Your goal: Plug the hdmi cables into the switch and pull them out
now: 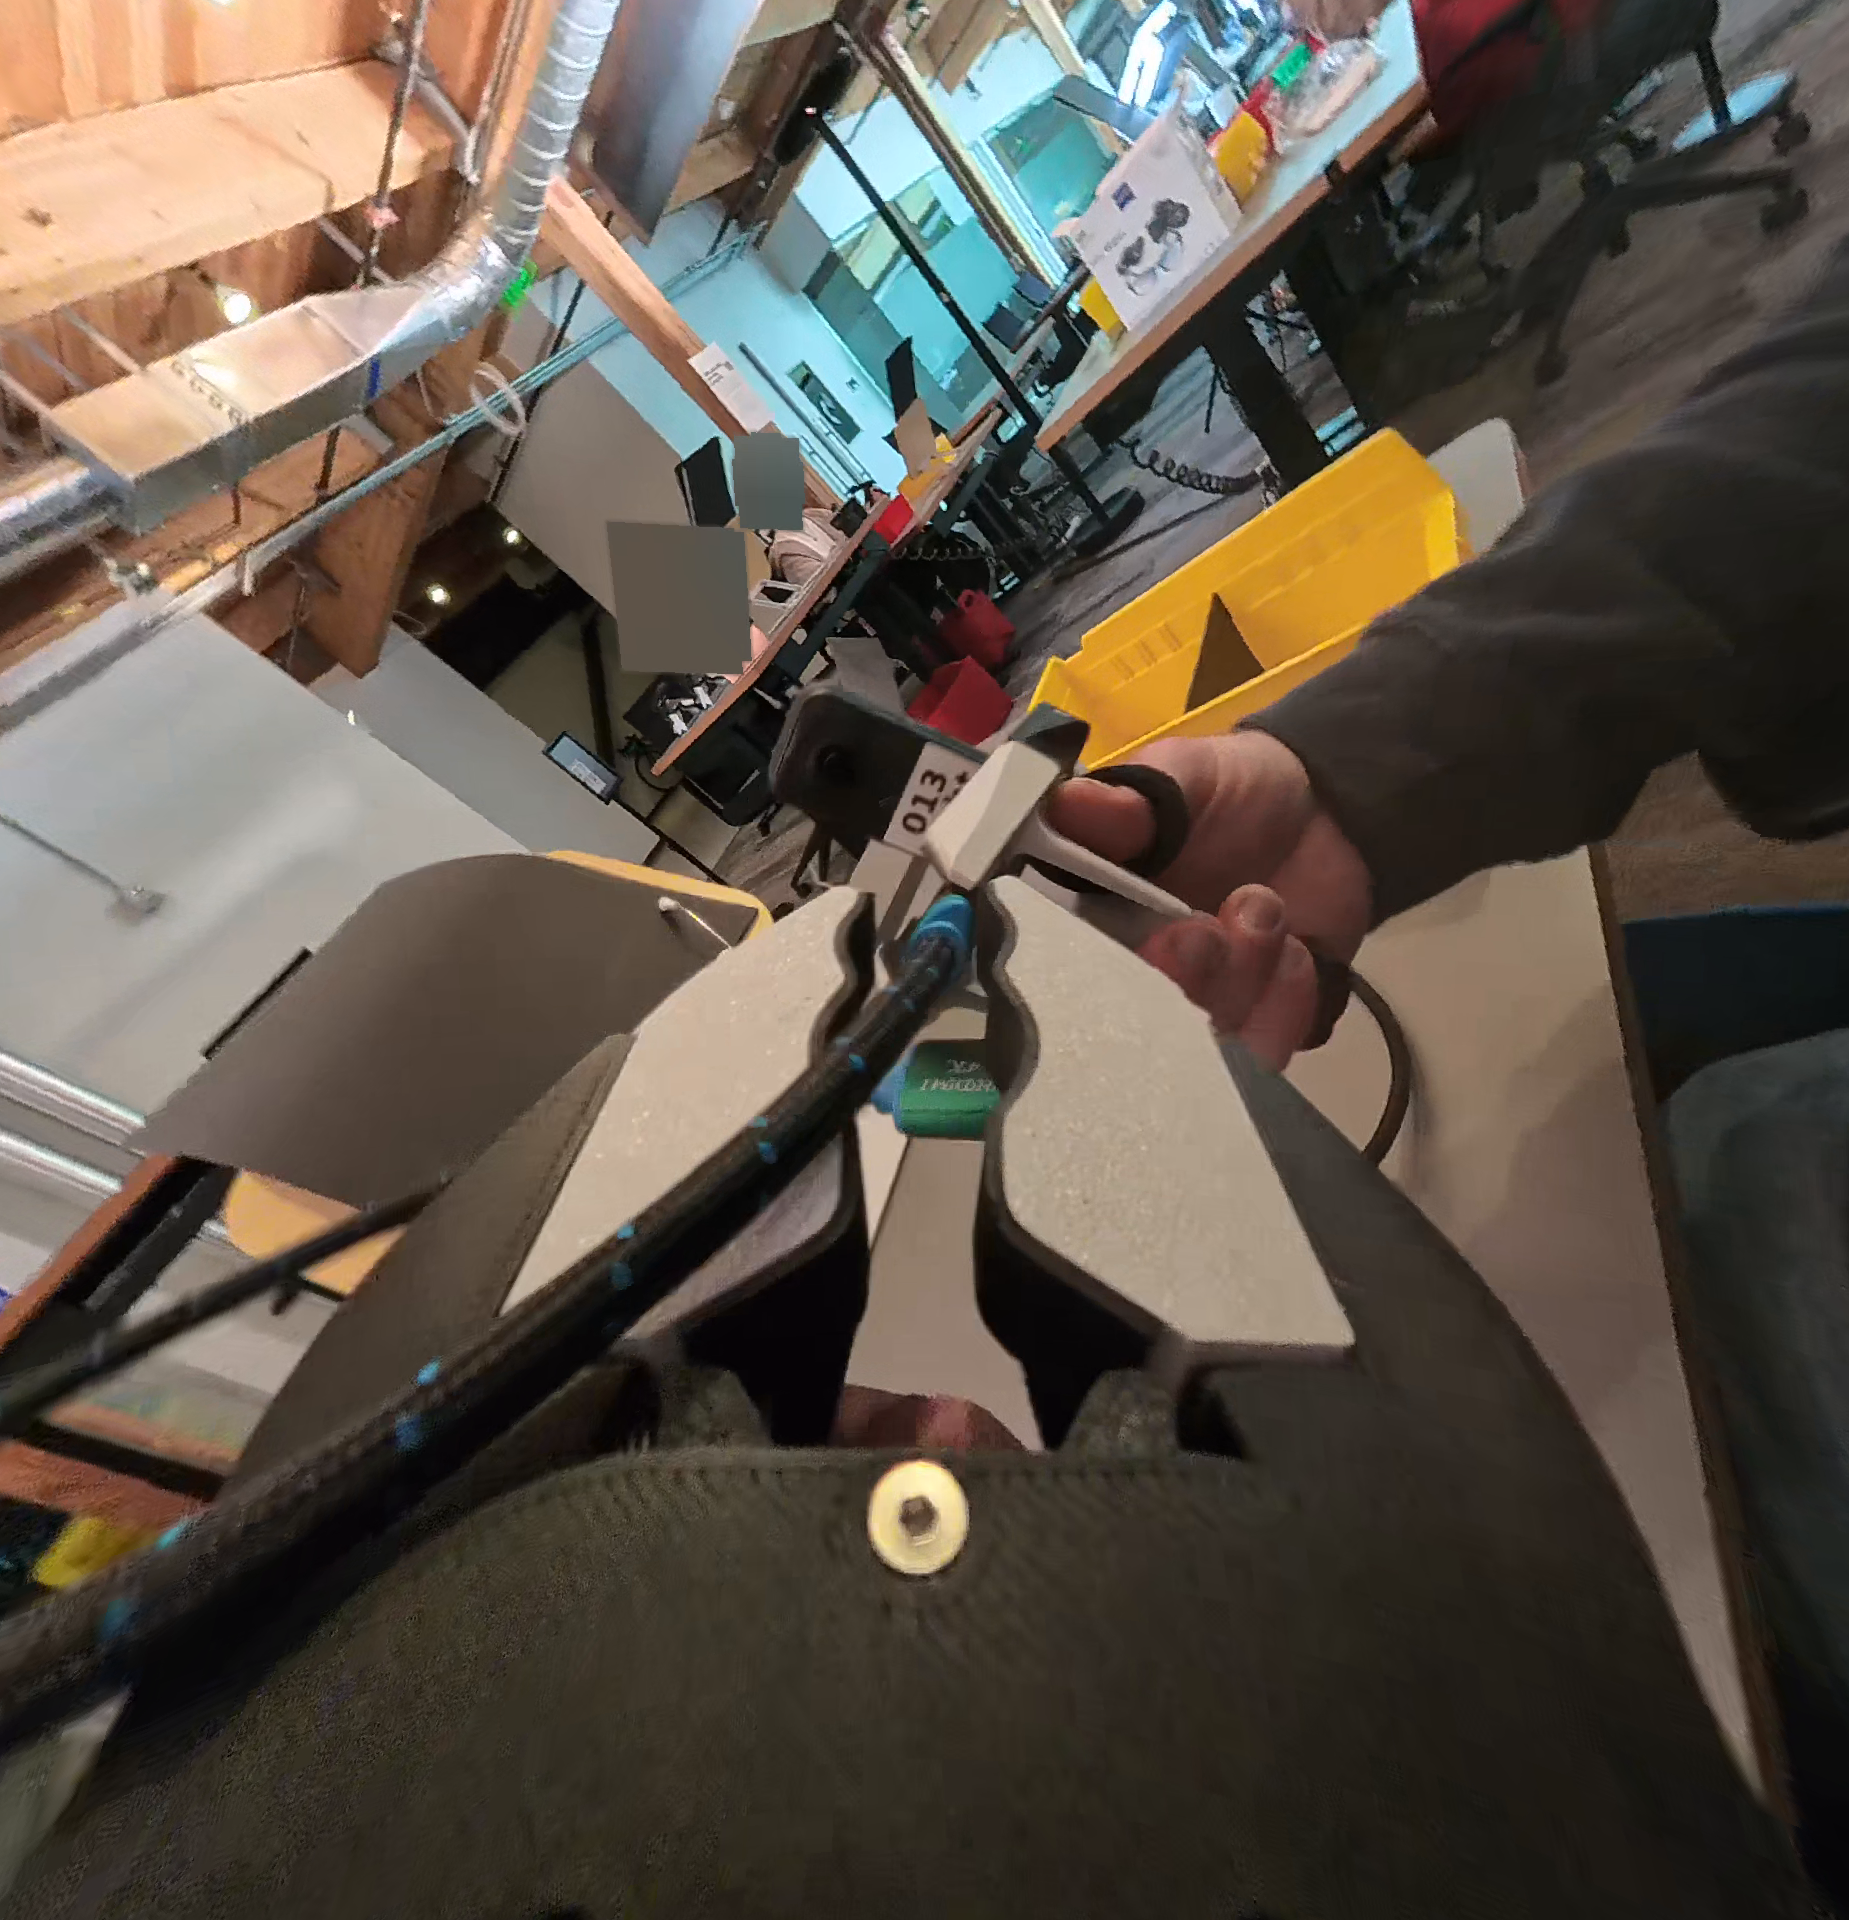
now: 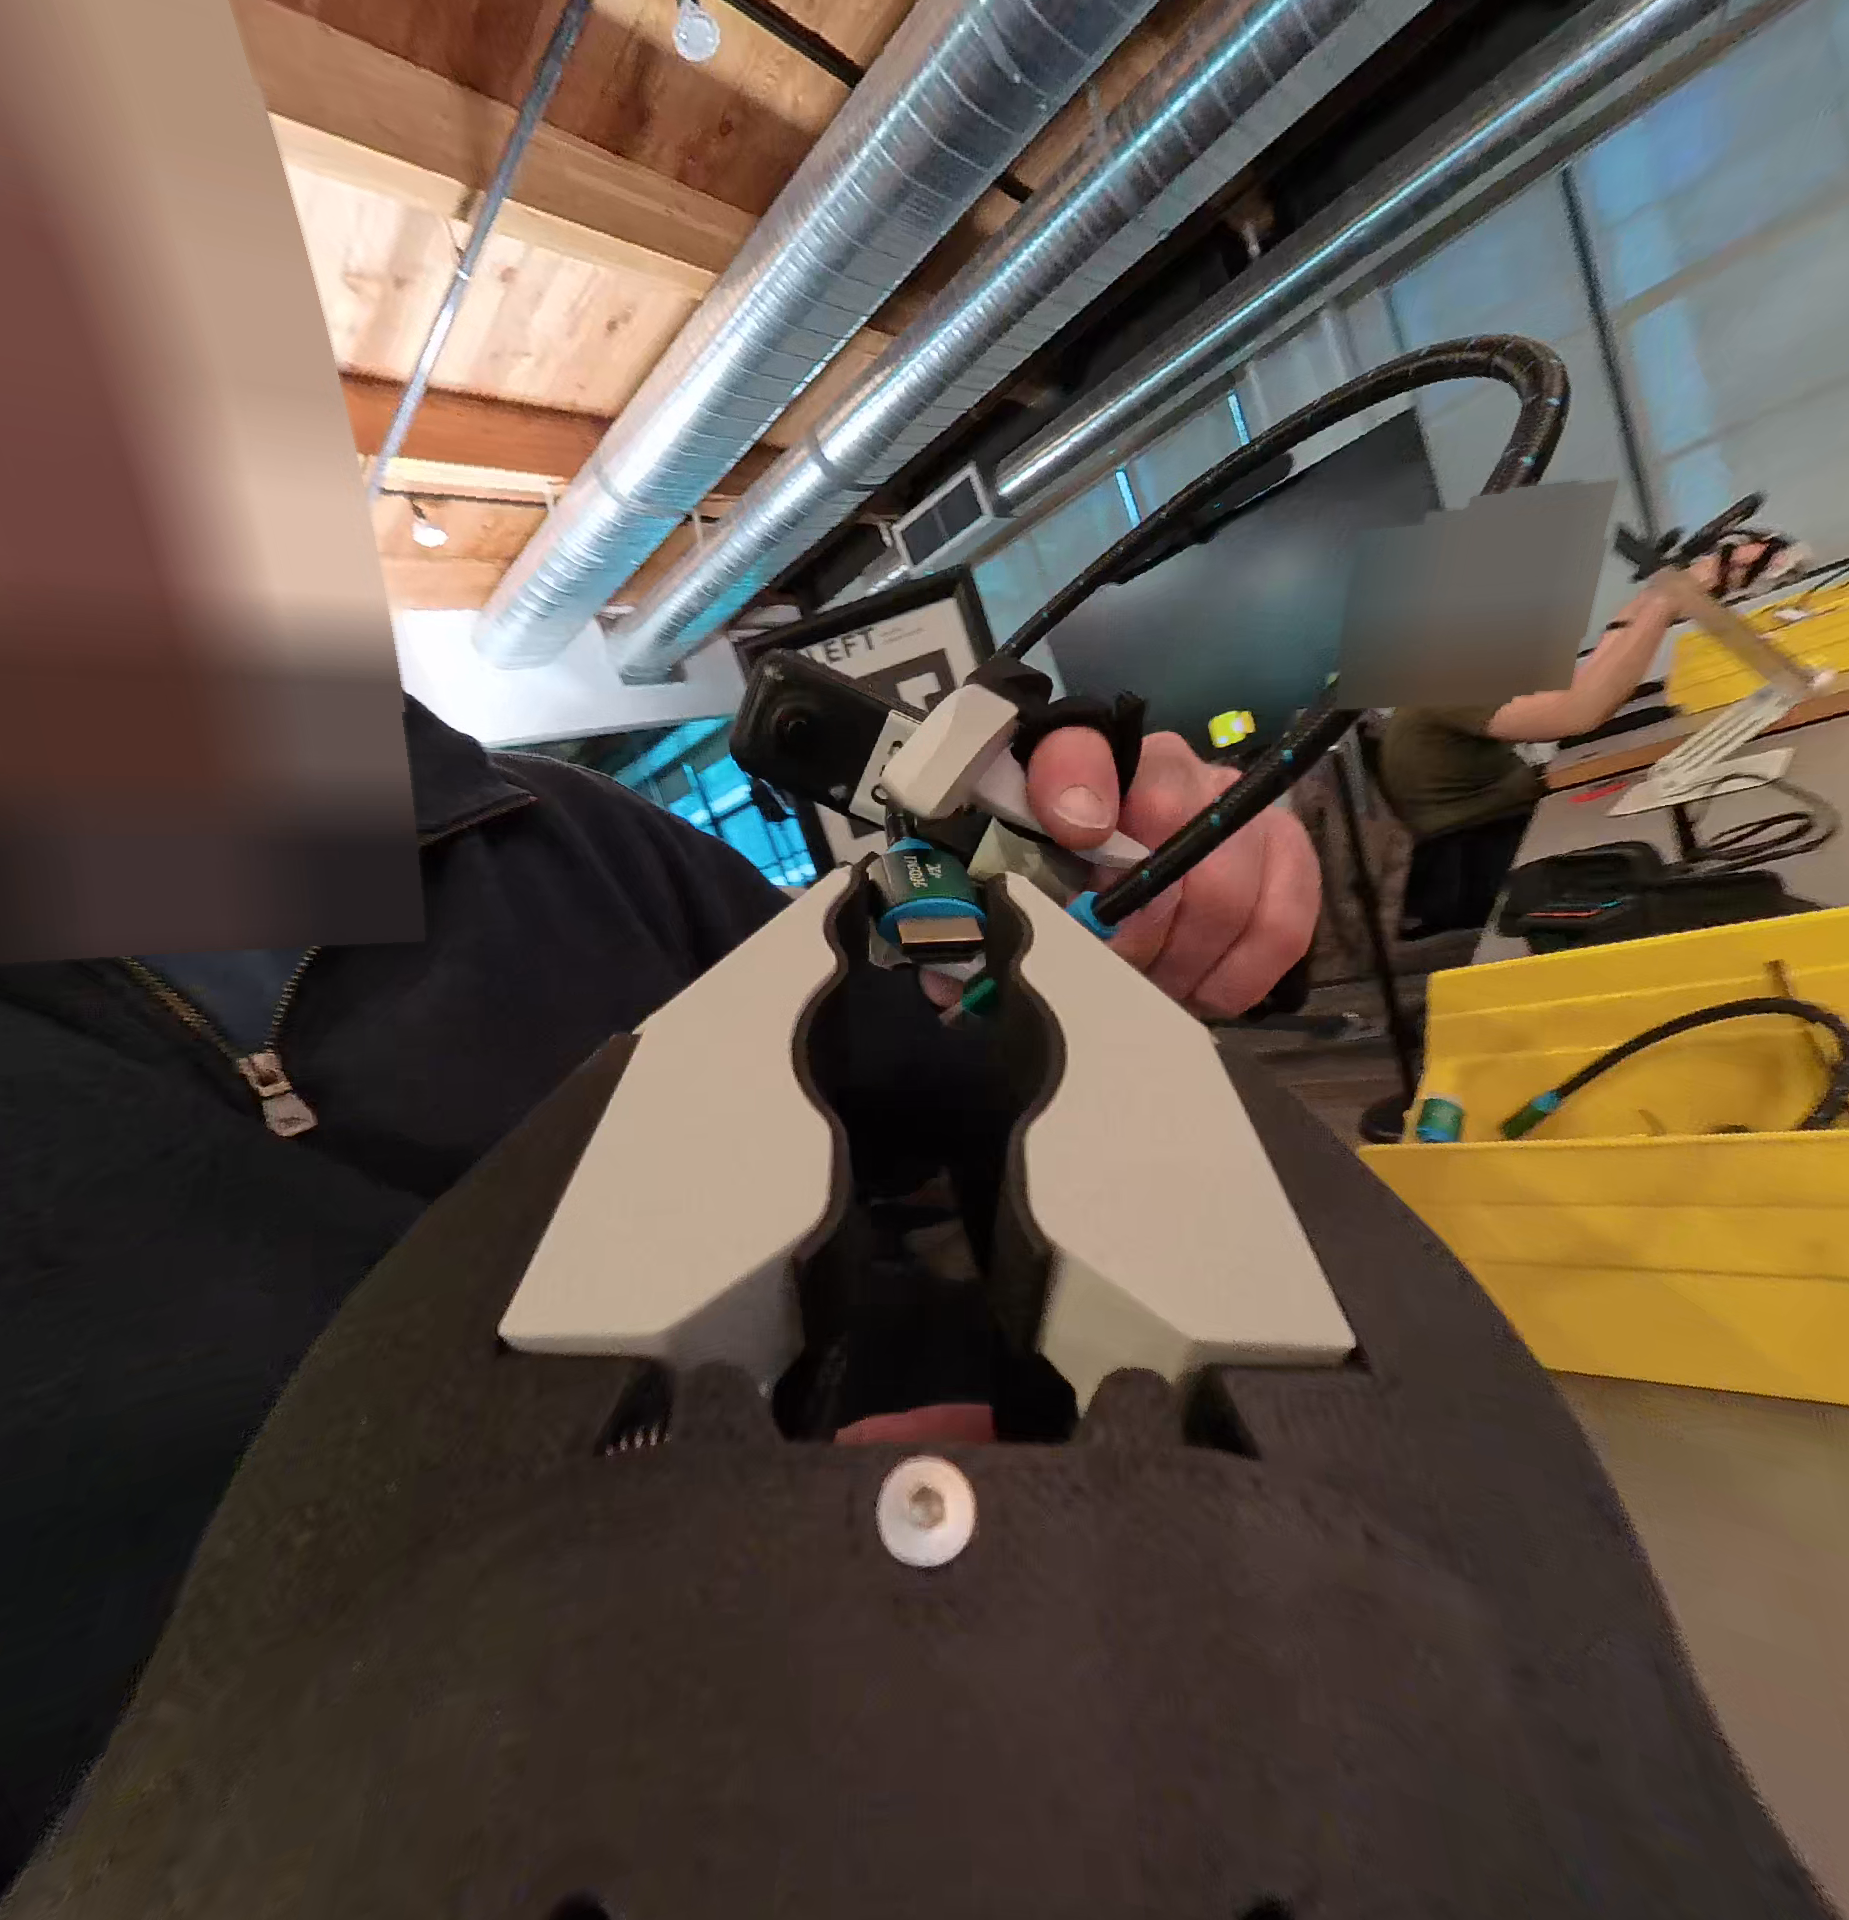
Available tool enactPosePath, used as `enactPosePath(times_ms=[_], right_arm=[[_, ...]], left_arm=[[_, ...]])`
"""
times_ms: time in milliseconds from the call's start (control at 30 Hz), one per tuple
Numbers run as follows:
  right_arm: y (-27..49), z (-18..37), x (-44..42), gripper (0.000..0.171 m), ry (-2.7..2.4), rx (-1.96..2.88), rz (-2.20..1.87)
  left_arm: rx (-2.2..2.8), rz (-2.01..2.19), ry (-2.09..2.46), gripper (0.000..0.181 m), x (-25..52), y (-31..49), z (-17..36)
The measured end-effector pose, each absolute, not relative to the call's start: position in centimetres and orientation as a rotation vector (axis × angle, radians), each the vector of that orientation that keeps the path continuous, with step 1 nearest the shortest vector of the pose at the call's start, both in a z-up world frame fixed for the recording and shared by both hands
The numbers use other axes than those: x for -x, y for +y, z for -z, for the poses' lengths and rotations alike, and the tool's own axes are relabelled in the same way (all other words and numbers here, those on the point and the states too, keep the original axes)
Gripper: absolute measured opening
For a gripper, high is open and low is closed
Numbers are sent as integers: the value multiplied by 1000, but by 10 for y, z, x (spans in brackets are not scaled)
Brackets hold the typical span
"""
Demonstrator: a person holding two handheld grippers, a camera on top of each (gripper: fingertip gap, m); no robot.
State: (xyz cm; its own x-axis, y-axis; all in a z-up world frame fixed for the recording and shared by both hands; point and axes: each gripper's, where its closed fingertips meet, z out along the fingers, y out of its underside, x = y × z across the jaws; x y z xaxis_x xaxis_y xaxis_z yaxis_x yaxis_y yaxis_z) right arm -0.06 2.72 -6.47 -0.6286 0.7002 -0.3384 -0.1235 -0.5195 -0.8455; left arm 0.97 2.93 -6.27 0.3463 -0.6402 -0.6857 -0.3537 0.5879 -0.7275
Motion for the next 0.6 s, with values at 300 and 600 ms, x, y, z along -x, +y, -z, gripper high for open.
enactPosePath(times_ms=[300,600], right_arm=[[38,65,-4,20,-1209,938,-1777],[42,65,-9,20,-1258,915,-1559]], left_arm=[[1211,685,1056,28,-10,40,69],[1297,1029,873,22,-15,43,72]])
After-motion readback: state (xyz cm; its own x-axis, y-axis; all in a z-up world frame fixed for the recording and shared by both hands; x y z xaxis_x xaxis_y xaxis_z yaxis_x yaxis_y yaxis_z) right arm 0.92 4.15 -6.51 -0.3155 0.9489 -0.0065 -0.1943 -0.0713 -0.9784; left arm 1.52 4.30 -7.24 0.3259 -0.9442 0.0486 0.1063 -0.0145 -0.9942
